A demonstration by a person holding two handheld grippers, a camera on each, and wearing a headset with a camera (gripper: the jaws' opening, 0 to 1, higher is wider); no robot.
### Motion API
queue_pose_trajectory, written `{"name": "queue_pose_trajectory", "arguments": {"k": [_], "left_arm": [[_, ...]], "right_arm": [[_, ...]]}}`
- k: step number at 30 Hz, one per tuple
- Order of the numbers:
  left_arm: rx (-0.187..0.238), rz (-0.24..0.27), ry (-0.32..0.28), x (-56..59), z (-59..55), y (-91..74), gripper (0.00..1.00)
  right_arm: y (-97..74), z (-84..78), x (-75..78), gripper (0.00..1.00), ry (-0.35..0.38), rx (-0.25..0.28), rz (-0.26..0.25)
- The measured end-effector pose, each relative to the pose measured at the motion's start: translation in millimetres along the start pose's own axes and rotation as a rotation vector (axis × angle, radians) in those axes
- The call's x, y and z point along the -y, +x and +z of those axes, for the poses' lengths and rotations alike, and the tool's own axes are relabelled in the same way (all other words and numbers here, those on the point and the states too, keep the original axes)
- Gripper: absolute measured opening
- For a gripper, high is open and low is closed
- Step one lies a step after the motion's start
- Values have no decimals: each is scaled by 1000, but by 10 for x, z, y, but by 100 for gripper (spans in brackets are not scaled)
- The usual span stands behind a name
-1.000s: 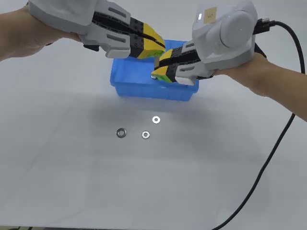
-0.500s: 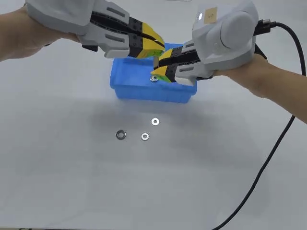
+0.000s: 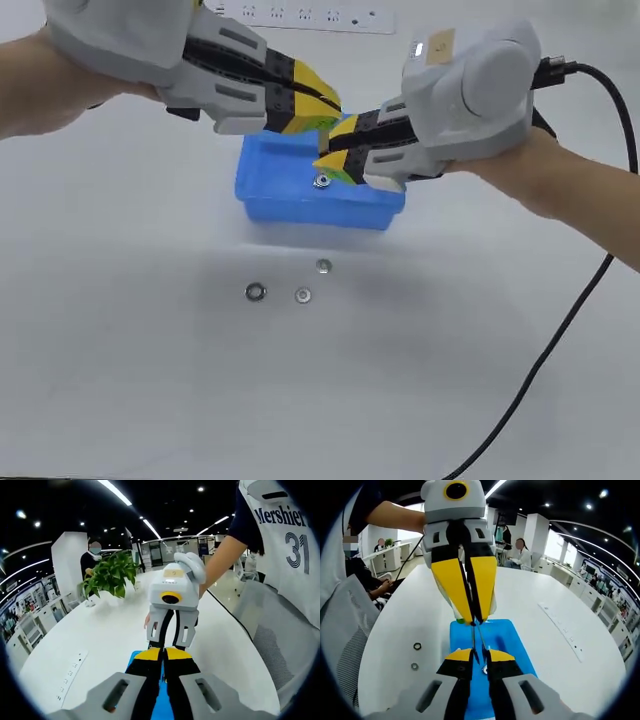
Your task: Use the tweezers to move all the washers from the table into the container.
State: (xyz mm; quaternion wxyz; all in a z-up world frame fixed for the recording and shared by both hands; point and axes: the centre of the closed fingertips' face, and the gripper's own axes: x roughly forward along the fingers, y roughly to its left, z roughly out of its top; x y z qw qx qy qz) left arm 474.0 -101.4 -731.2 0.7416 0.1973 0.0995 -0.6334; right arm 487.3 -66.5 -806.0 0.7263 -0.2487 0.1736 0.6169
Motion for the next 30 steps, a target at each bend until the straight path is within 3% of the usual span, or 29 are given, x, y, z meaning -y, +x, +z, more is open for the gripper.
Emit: {"name": "queue_pose_trajectory", "arguments": {"k": [11,15,23,30], "left_arm": [[15,-8,24,137,223,-89,5],[13,-24,38,245,277,-106,5],[12,-36,43,407,307,-105,5],[14,-47,29,573,260,-69,5]], "right_arm": [[-164,174,-134,12,-22,18,-13],[-217,210,-235,12,-27,23,-2],[-259,211,-393,12,-33,15,7],[-268,127,-560,12,-27,2,23]]}}
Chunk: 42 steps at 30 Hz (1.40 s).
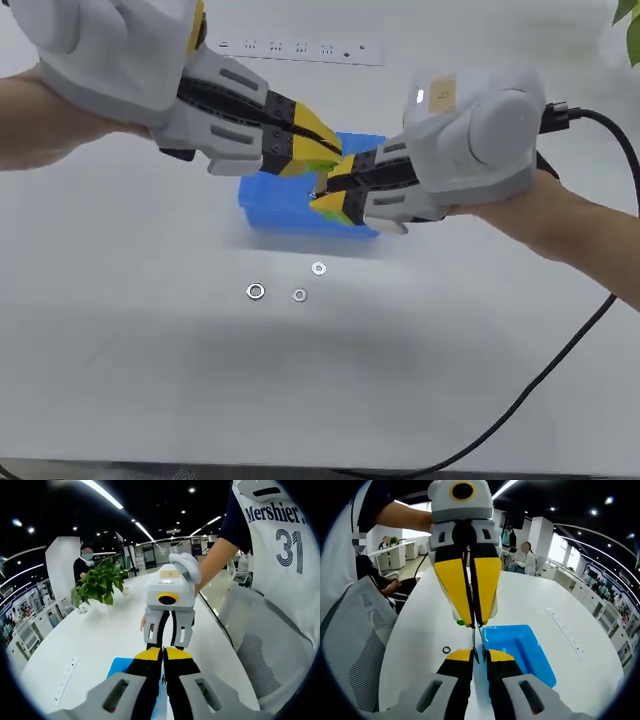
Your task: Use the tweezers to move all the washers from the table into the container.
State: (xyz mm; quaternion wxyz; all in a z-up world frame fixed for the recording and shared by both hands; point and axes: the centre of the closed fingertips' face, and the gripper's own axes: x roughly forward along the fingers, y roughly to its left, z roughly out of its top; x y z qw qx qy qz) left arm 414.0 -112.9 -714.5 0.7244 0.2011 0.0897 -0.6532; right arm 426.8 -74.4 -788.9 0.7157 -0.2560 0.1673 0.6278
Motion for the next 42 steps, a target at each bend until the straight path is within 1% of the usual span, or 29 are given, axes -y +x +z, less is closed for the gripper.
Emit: {"name": "queue_pose_trajectory", "arguments": {"k": [4,6,8,12,16,22,25,29,33,38,42], "left_arm": [[-6,-12,-3,122,-40,36,5],[-11,-15,3,166,-64,56,5],[-12,-16,-1,185,-88,69,5],[-9,-10,-32,210,-165,86,5],[-11,-17,-45,269,-241,109,5],[0,-4,-77,267,-336,138,5],[5,-5,-100,279,-394,156,5],[6,-5,-115,293,-450,185,5],[6,0,-133,275,-508,199,5],[11,8,-145,245,-530,200,5],[8,9,-158,222,-581,223,5]], "right_arm": [[12,-52,-113,12,-4,-12,20],[30,-88,-158,12,-18,-24,23],[46,-110,-180,12,-17,-30,27],[89,-172,-228,12,-15,-37,31],[135,-244,-290,12,-14,-48,52],[188,-323,-303,12,-10,-57,56],[213,-373,-323,12,-2,-61,62],[243,-435,-352,12,2,-67,69],[264,-500,-335,12,13,-72,72],[289,-514,-306,12,18,-68,73],[318,-555,-299,12,23,-73,79]]}}
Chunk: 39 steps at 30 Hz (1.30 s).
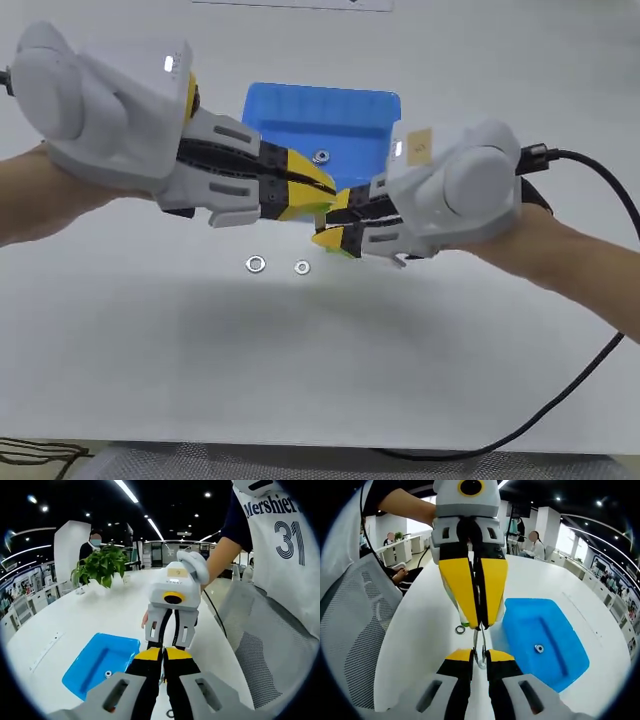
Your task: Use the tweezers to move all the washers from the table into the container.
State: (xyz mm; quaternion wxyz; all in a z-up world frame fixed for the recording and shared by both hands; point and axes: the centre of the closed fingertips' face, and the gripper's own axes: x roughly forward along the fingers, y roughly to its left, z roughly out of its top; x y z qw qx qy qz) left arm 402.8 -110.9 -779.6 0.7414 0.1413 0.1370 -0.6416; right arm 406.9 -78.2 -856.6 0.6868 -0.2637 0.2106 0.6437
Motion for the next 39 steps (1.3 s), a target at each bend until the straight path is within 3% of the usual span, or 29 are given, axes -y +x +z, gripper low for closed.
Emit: {"name": "queue_pose_trajectory", "arguments": {"k": [39], "left_arm": [[6,-13,-7,61,14,59,5]], "right_arm": [[-1,-29,-23,12,39,7,-2]]}}
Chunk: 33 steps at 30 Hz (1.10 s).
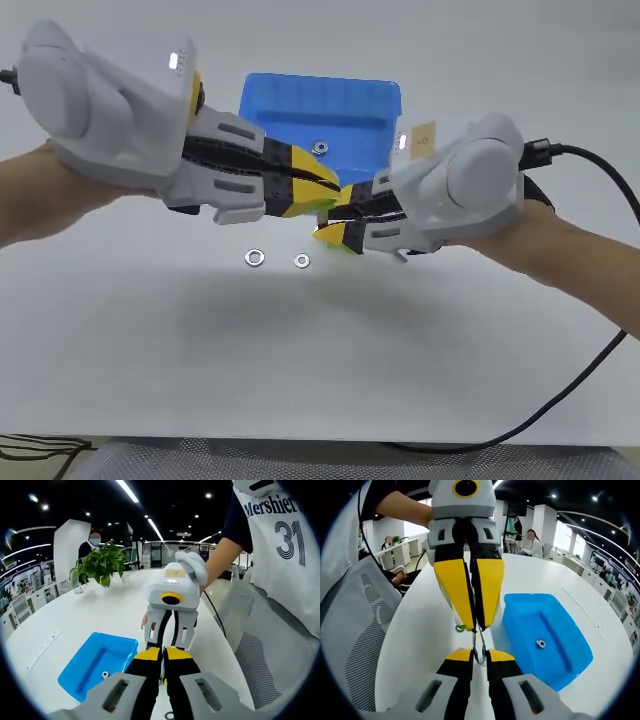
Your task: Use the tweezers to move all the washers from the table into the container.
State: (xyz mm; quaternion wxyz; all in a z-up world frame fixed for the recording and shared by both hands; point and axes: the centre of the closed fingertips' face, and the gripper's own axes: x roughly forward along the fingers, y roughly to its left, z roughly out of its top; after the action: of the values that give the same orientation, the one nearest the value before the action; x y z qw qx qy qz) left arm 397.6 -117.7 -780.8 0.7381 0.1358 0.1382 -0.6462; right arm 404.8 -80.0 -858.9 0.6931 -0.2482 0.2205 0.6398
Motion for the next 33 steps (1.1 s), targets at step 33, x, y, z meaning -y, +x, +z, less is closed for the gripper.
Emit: {"name": "queue_pose_trajectory", "arguments": {"k": [33], "left_arm": [[-16,-1,-1,-37,23,-62,5]], "right_arm": [[-34,38,1,10,1,6,2]]}}
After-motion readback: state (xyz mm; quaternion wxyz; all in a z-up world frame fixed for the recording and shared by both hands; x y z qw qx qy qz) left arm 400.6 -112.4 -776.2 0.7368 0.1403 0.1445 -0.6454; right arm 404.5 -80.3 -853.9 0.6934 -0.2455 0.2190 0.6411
